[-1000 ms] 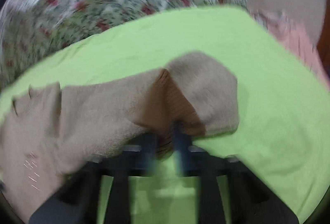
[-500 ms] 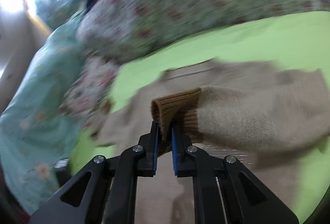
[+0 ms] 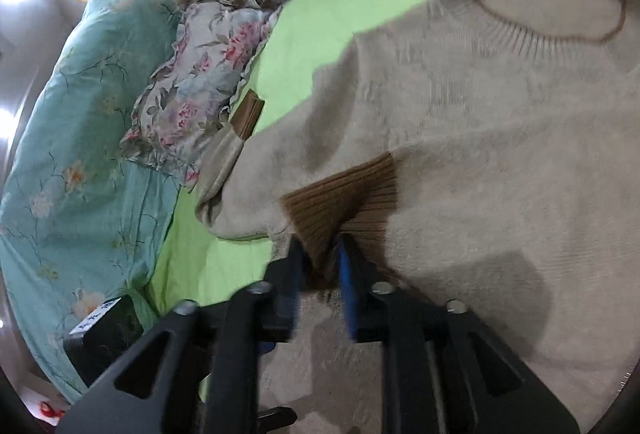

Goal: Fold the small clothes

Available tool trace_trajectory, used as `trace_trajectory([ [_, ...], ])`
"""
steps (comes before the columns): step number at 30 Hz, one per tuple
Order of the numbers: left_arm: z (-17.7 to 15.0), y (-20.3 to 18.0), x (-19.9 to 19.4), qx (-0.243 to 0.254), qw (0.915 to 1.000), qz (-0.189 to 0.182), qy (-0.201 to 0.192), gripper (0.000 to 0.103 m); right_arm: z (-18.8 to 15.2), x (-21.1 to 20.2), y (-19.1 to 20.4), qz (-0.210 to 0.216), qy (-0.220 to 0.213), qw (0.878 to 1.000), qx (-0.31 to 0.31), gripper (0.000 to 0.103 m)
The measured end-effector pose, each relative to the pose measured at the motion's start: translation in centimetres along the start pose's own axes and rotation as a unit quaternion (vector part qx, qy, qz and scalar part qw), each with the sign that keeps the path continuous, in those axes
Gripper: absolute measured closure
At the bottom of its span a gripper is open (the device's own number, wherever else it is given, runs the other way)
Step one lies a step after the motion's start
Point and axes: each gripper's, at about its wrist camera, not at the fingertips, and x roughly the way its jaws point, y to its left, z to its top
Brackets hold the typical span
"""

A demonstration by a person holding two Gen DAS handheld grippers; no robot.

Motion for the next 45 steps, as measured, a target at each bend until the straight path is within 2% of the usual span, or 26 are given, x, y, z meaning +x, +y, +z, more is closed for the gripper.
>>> trace_trajectory([
  [1, 0.4, 0.0, 0.3, -0.002, 1.0, -0.003, 0.001, 0.019, -0.1, -0.2, -0.1, 0.005, -0.003, 1.0, 0.004, 0.043],
  [2, 0.9, 0.0, 0.7, -0.005, 1.0, -0.006, 0.001, 0.019, -0.1, -0.9, -0.1, 0.008, -0.014, 1.0, 0.001, 0.04],
  [6, 3.3, -0.3, 2.8, -0.01, 0.9999, -0.005, -0.001, 0.016, -1.4, -6.3, -0.8, -0.003, -0.073, 0.997, -0.001, 0.04],
  [11, 6.8, -0.7, 5.1, -0.041, 0.9983, -0.039, -0.014, 0.016, -3.9, -12.6, -3.2, -0.039, -0.141, 0.989, 0.035, 0.04],
  [13, 7.9, -1.4, 6.1, -0.04, 0.9984, -0.036, -0.017, 0.019, -5.0, -14.7, -4.5, -0.047, -0.161, 0.984, 0.056, 0.04],
  [14, 8.0, -1.8, 6.2, -0.035, 0.9986, -0.034, -0.021, 0.023, -5.7, -15.7, -5.1, -0.05, -0.17, 0.982, 0.064, 0.04],
  [15, 8.3, -2.3, 6.5, -0.027, 0.9987, -0.034, -0.025, 0.037, -6.2, -16.5, -5.7, -0.055, -0.177, 0.98, 0.072, 0.04],
  [16, 8.6, -2.8, 6.9, -0.02, 0.9989, -0.033, -0.025, 0.054, -6.6, -17.0, -6.1, -0.059, -0.181, 0.979, 0.076, 0.04],
  [17, 8.8, -3.0, 7.2, -0.015, 0.9991, -0.031, -0.023, 0.065, -7.1, -17.6, -6.6, -0.063, -0.185, 0.977, 0.081, 0.04],
  [18, 8.8, -3.2, 7.7, -0.009, 0.9995, -0.025, -0.017, 0.089, -7.4, -18.1, -6.9, -0.067, -0.189, 0.976, 0.086, 0.04],
  [19, 8.9, -3.4, 7.8, -0.003, 0.9997, -0.02, -0.013, 0.099, -7.7, -18.5, -7.4, -0.07, -0.192, 0.975, 0.09, 0.04],
  [21, 8.7, -3.8, 6.2, 0.007, 0.9995, -0.004, -0.031, 0.099, -8.3, -19.2, -8.1, -0.077, -0.192, 0.973, 0.097, 0.04],
  [24, 8.0, -3.5, 1.5, 0.0, 0.9941, -0.015, -0.108, 0.099, -9.1, -20.8, -9.0, -0.102, -0.204, 0.969, 0.094, 0.04],
  [26, 7.5, -2.6, 0.8, 0.002, 0.9917, 0.023, -0.127, 0.099, -9.3, -21.6, -9.7, -0.129, -0.21, 0.965, 0.092, 0.04],
  [27, 7.5, -1.8, 1.4, -0.002, 0.9922, 0.04, -0.118, 0.099, -9.3, -21.9, -10.3, -0.136, -0.212, 0.963, 0.092, 0.04],
  [28, 7.5, -0.8, 2.1, -0.011, 0.9939, 0.042, -0.101, 0.099, -9.1, -22.2, -10.9, -0.144, -0.215, 0.961, 0.095, 0.04],
  [31, 6.9, 1.2, 3.1, -0.043, 0.9956, 0.021, -0.08, 0.099, -7.9, -22.8, -12.0, -0.173, -0.218, 0.956, 0.091, 0.04],
  [34, 6.4, 1.1, 3.6, -0.039, 0.9964, 0.018, -0.073, 0.099, -5.9, -23.3, -12.6, -0.21, -0.224, 0.949, 0.079, 0.039],
  [39, 6.2, 0.9, 3.7, -0.041, 0.9965, 0.021, -0.069, 0.099, -1.7, -21.8, -15.9, -0.296, -0.182, 0.933, 0.089, 0.038],
  [41, 5.9, 1.2, 3.5, -0.038, 0.9966, 0.024, -0.069, 0.099, -0.5, -20.6, -17.6, -0.286, -0.154, 0.941, 0.098, 0.038],
  [42, 5.8, 1.3, 3.5, -0.035, 0.9968, 0.027, -0.067, 0.099, -0.4, -20.3, -17.9, -0.282, -0.148, 0.943, 0.094, 0.041],
  [43, 5.9, 1.2, 3.4, -0.033, 0.9969, 0.029, -0.066, 0.099, -0.1, -20.2, -17.7, -0.285, -0.144, 0.945, 0.075, 0.053],
  [44, 6.0, 0.9, 3.3, -0.032, 0.9971, 0.027, -0.064, 0.099, 0.0, -20.3, -17.5, -0.277, -0.137, 0.949, 0.064, 0.095],
  [45, 6.1, 0.4, 3.2, -0.029, 0.9973, 0.02, -0.064, 0.099, 0.2, -20.8, -17.3, -0.27, -0.141, 0.951, 0.06, 0.093],
])
